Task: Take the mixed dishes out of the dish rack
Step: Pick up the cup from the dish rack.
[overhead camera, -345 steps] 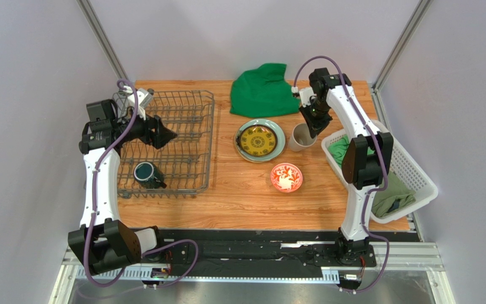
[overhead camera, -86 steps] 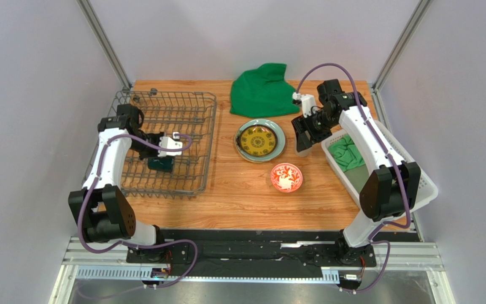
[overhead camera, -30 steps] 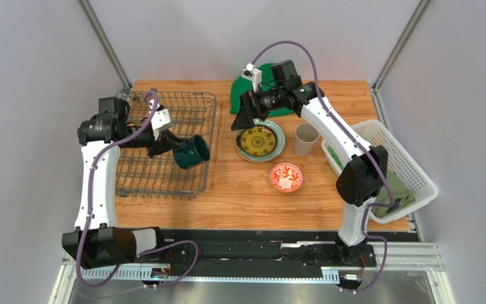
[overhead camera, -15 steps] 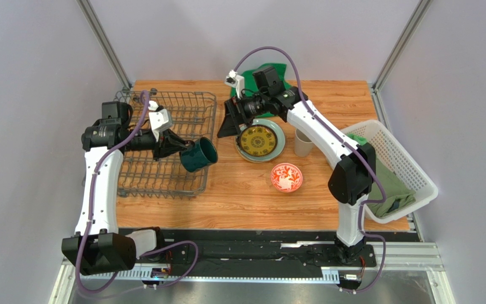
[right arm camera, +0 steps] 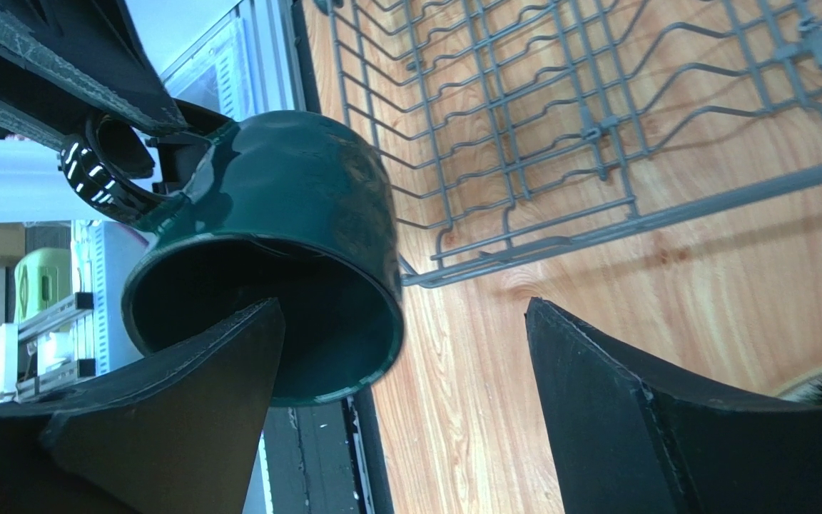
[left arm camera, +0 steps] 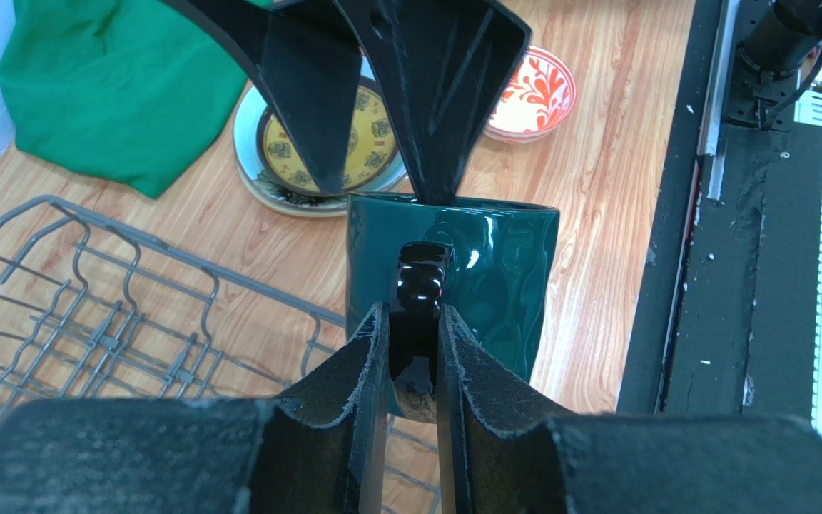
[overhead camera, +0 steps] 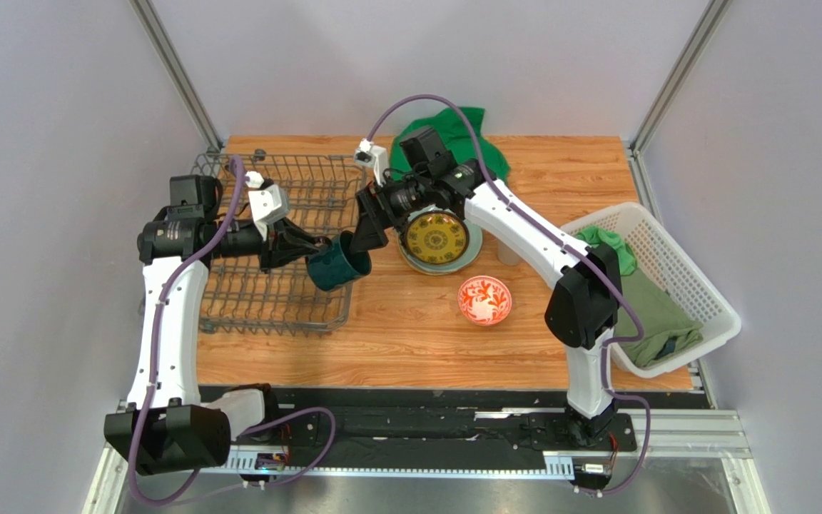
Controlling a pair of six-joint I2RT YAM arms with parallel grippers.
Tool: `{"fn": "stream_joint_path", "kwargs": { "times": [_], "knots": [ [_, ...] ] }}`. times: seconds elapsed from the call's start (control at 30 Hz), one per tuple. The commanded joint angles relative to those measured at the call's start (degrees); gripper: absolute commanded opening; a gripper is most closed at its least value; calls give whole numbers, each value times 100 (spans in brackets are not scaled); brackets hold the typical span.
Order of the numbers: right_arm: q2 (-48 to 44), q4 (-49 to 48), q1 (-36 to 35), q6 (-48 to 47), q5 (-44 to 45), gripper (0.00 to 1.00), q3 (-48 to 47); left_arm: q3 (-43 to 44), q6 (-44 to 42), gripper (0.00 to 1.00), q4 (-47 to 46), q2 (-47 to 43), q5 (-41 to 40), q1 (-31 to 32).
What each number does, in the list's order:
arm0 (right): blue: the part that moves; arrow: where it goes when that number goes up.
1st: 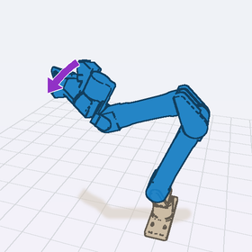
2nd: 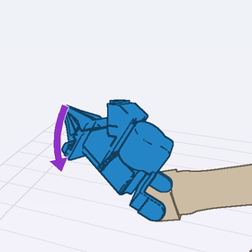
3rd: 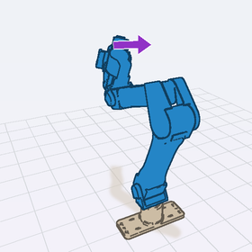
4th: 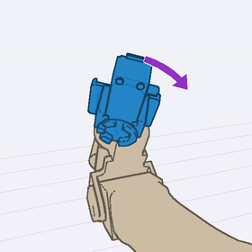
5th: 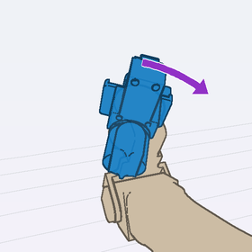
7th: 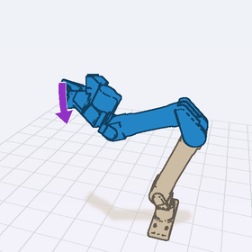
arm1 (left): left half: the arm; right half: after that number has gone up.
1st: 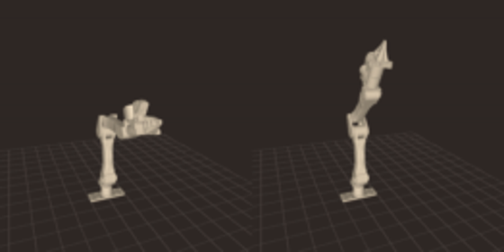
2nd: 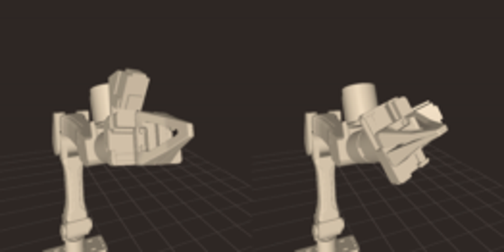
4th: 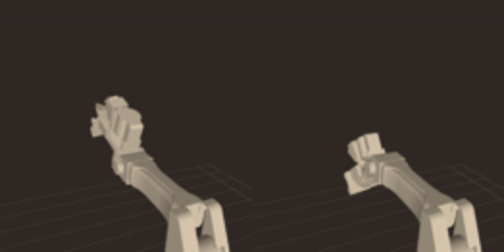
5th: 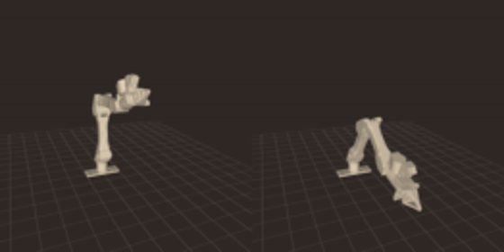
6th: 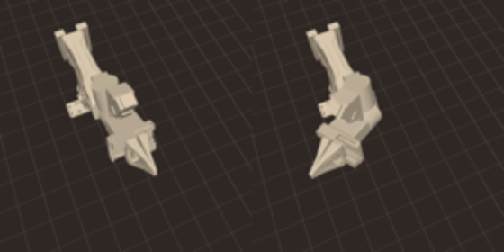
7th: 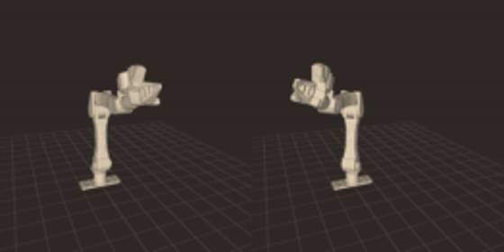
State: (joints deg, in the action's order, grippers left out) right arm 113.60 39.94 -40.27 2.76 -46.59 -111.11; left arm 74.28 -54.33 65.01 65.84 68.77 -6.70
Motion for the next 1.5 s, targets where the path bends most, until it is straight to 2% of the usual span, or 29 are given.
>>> {"fn": "stream_joint_path", "kwargs": {
  "times": [0.0, 0.23, 0.33, 0.63, 0.67, 0.73, 0.77, 0.83, 0.93, 1.03, 1.13, 1.23, 1.3, 1.33, 1.47],
  "knots": [
    [118, -215, -262, -65, 80, 86, -315, -10, 177, 0, -445, -256, 646, 46],
    [241, -163, -455, -171, 141, 79, -324, -89, 370, 0, -612, -379, 716, 46],
    [268, -145, -499, -215, 115, 71, -288, -124, 475, 0, -726, -449, 734, 46],
    [215, -66, -508, -426, 27, 36, -236, -265, 555, 0, -867, -432, 752, 46],
    [215, -66, -517, -435, 18, 28, -236, -282, 563, 0, -885, -432, 752, 46],
    [198, -48, -517, -452, 1, 20, -236, -317, 572, 0, -929, -432, 752, 46],
    [197, -39, -517, -461, 1, 11, -227, -326, 598, 0, -955, -432, 734, 55],
    [189, -22, -517, -487, 9, 3, -227, -361, 642, 0, -1008, -432, 717, 46],
    [154, 5, -517, -531, 44, 0, -201, -432, 721, 0, -1104, -423, 638, 46],
    [127, 31, -517, -566, 71, 0, -165, -484, 695, 9, -1105, -441, 550, 46],
    [57, 49, -508, -610, 123, 0, -122, -520, 634, 29, -1131, -467, 462, 46],
    [-31, 57, -517, -645, 150, 0, -78, -546, 642, 42, -1227, -502, 409, 46],
    [-92, 57, -517, -663, 168, 0, -51, -538, 730, 46, -1280, -511, 409, 55],
    [-119, 57, -517, -681, 194, 0, -16, -537, 756, 67, -1342, -511, 409, 46],
    [-198, 66, -499, -733, 238, 0, 72, -511, 871, 87, -1439, -511, 426, 46]
  ]
}}
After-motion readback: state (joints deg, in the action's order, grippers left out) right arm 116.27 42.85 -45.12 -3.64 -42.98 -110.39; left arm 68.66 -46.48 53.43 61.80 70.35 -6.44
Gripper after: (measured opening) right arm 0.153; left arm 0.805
